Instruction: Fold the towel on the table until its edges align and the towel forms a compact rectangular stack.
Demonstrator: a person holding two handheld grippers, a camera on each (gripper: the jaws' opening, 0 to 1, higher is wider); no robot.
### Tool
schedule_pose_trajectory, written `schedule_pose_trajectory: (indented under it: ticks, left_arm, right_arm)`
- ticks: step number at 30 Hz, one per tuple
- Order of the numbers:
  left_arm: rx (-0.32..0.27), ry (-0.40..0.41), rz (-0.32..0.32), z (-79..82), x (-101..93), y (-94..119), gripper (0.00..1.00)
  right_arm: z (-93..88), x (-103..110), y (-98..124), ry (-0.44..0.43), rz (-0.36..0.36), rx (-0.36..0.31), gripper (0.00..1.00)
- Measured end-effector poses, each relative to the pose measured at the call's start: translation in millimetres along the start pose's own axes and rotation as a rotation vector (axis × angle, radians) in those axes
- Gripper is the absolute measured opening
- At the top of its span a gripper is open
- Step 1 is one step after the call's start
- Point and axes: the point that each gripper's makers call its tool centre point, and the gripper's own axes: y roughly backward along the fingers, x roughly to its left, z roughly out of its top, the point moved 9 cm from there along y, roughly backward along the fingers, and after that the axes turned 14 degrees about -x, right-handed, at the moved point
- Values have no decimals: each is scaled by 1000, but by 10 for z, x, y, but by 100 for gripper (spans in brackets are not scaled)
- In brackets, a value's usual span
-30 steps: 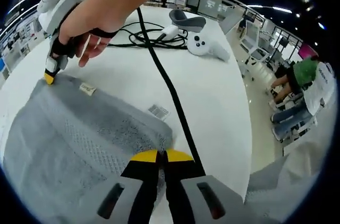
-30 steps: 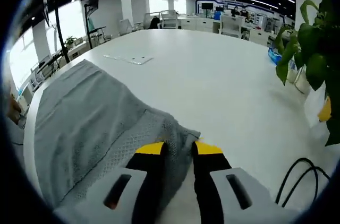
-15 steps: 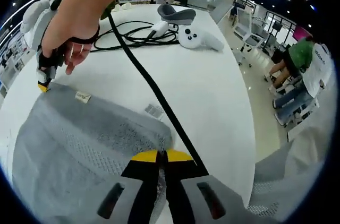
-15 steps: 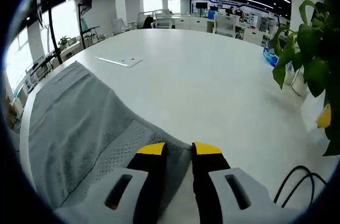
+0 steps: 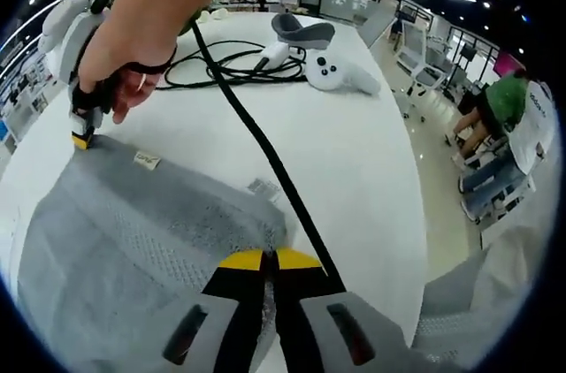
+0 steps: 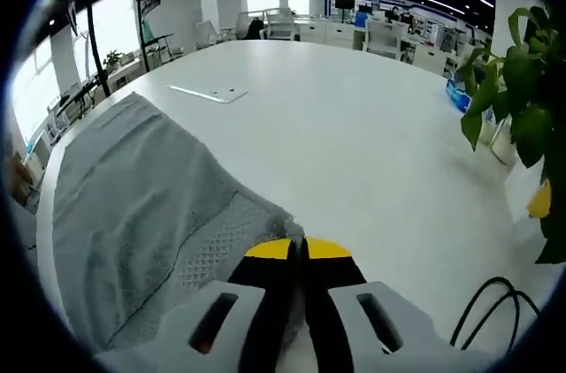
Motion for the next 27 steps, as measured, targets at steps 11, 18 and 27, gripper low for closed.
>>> schedule_pose_trajectory:
  ticks: [11, 18, 27]
  left_arm:
    - [-85, 18, 60, 174, 129, 261, 2]
    - [-120, 18, 100, 232, 195, 484, 2]
    - [-175, 35, 189, 318, 359, 888, 2]
  right_arm:
    - [258, 47, 227, -59, -23, -56, 1]
    - [396, 73, 254, -78, -26, -92, 1]
    - [606, 115, 287, -117, -47, -129, 1]
